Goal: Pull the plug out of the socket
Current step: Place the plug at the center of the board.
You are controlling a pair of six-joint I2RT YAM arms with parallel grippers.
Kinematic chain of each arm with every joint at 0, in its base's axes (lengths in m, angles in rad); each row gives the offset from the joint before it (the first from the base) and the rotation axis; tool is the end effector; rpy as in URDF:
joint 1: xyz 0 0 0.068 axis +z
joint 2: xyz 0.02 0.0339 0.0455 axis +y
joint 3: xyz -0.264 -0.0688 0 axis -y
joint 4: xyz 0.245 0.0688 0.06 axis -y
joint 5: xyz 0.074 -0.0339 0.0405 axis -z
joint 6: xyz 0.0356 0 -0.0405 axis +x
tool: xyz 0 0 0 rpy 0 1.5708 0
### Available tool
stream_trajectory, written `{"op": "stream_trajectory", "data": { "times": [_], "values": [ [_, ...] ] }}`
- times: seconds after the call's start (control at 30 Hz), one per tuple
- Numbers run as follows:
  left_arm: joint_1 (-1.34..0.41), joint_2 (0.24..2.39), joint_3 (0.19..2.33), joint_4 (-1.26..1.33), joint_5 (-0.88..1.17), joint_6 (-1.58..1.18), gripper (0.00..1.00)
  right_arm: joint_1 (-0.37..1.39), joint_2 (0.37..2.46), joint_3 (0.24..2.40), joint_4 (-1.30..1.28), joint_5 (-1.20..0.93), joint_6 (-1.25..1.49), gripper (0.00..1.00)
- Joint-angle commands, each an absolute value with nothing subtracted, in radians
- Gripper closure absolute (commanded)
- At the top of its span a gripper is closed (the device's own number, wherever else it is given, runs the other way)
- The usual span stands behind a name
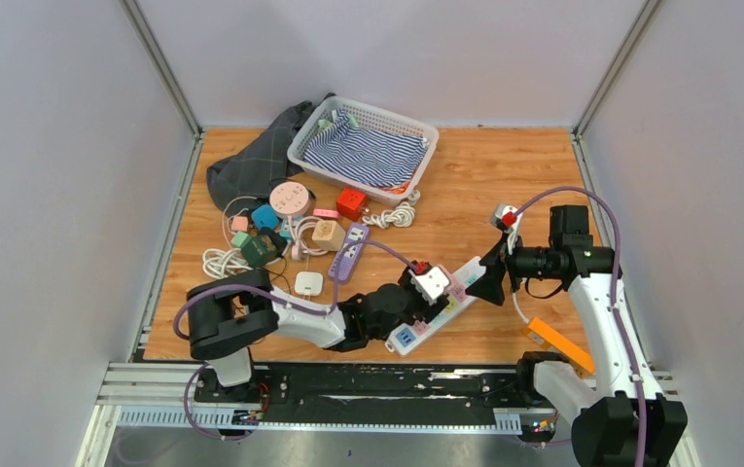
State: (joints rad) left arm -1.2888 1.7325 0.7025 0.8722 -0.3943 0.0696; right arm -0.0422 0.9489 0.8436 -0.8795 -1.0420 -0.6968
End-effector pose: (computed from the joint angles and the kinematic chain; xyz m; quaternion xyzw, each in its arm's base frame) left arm 0.1093 -0.3282 0.1781 0.3696 0.6602 -0.2423 0.6072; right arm 0.1682 0.0237 0.2854 -0.4031 0.7401 0.3539 0.4057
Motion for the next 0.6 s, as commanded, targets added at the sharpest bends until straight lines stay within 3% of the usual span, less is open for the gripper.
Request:
{"op": "stream_trajectory", "data": {
  "times": [0.0,0.33,0.57],
  "values": [
    [-1.227,1.626,0.696,0.761,-0.341,-0.115,1.00,-0.058,0.935,0.841,-0.817,-0.957,-0.677,0.10],
    [-1.035,1.356,0.658,0.475,-0.130,-0.291,1.00,-0.058,0.881,0.760,-0.652,-0.702,-0.624,0.11],
    [-0.911,1.129,0.584,0.303,-0.174,-0.406,1.00,-0.057,0.886,0.734,-0.632,-0.659,-0.650,0.11]
  ]
}}
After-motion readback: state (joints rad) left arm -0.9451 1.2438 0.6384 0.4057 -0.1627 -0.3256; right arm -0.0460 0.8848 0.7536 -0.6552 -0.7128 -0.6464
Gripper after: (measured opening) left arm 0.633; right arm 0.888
